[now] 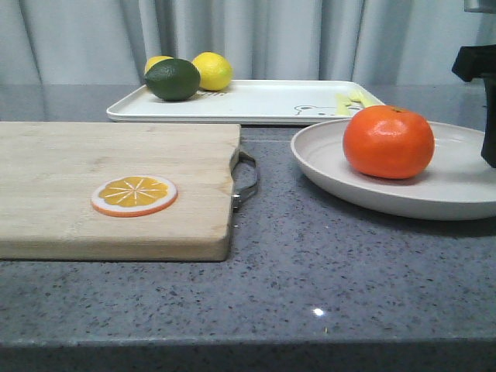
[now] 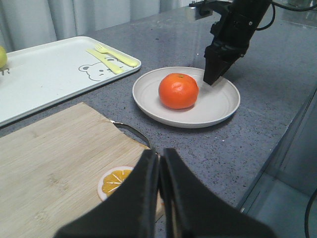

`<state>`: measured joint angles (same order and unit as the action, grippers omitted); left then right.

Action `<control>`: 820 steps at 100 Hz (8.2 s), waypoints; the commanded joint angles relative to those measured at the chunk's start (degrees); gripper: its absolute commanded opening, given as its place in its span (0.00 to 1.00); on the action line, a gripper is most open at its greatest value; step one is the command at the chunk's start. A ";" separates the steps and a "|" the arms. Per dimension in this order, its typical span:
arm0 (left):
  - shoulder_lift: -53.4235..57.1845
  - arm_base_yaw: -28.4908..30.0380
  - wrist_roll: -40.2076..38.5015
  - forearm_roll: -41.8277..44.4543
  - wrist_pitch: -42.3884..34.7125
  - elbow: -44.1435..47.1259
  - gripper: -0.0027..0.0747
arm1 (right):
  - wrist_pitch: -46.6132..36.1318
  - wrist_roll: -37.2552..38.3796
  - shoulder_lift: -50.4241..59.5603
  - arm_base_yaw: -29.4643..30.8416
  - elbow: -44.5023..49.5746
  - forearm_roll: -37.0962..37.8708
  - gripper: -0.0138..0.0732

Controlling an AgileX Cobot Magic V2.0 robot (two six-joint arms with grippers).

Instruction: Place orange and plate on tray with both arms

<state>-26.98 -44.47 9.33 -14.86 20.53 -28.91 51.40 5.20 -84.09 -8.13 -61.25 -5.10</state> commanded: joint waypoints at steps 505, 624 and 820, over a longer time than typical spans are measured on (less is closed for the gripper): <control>-0.22 -0.07 0.18 -0.66 -7.16 -1.32 0.01 | 24.91 -6.40 -25.89 -5.96 -79.79 -7.82 0.08; -0.22 -0.07 0.18 -1.80 -6.84 -1.32 0.01 | -13.76 -8.09 51.55 -6.31 12.49 3.36 0.08; 0.17 9.21 -0.05 0.09 -18.68 2.71 0.01 | -20.86 -7.67 75.12 -6.31 31.45 3.36 0.08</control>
<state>-26.98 -39.27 9.33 -14.80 11.77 -26.16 35.29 -2.30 -8.35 -14.44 -28.44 -2.14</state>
